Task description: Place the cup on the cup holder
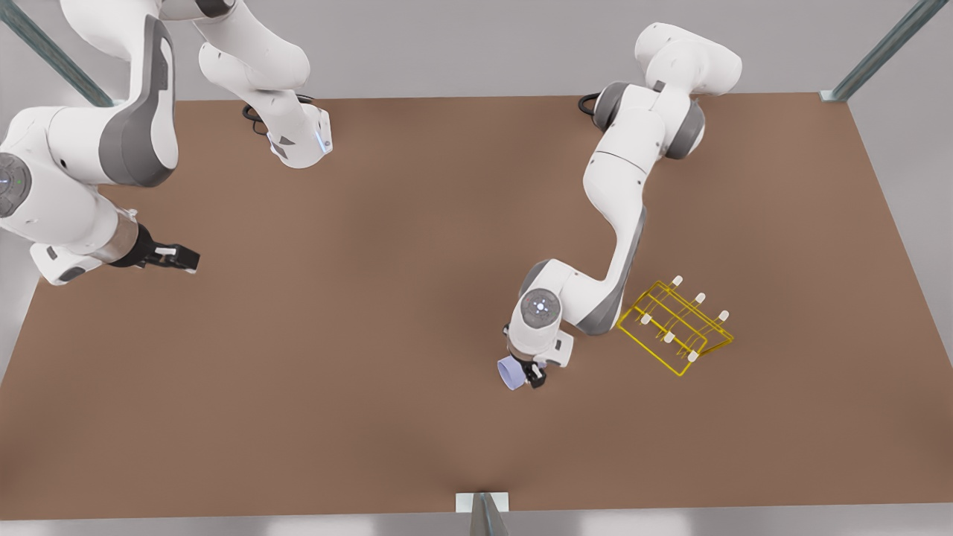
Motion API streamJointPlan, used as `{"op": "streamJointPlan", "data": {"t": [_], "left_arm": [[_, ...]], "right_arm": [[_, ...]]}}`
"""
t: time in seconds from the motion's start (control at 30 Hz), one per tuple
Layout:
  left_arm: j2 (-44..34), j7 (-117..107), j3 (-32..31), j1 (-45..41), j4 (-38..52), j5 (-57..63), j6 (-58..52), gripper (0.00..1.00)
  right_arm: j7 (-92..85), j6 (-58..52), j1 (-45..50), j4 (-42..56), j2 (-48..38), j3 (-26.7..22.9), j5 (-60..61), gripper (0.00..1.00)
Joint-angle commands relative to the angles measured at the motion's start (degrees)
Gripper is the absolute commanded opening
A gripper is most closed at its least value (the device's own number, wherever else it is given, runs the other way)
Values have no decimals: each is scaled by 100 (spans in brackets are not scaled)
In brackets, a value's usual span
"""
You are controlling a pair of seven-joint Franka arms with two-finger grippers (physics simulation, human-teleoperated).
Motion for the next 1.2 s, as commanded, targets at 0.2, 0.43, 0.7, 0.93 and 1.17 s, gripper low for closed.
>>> {"op": "streamJointPlan", "data": {"t": [0.2,0.43,0.7,0.93,1.17], "left_arm": [[216,951,11,9,23,30,118,100],[409,1074,72,-26,6,39,294,100],[585,1056,55,-141,24,30,611,100],[585,1065,55,-149,15,30,610,68],[-293,1522,-130,-53,59,-234,-215,70]], "right_arm": [[-1094,-478,-69,1,88,0,8,100],[-1085,-470,-166,27,150,0,8,100],[-1042,-549,-192,132,343,35,17,100],[-1094,-558,-394,282,449,-27,272,100],[-1094,-549,-315,282,458,-18,263,100]]}}
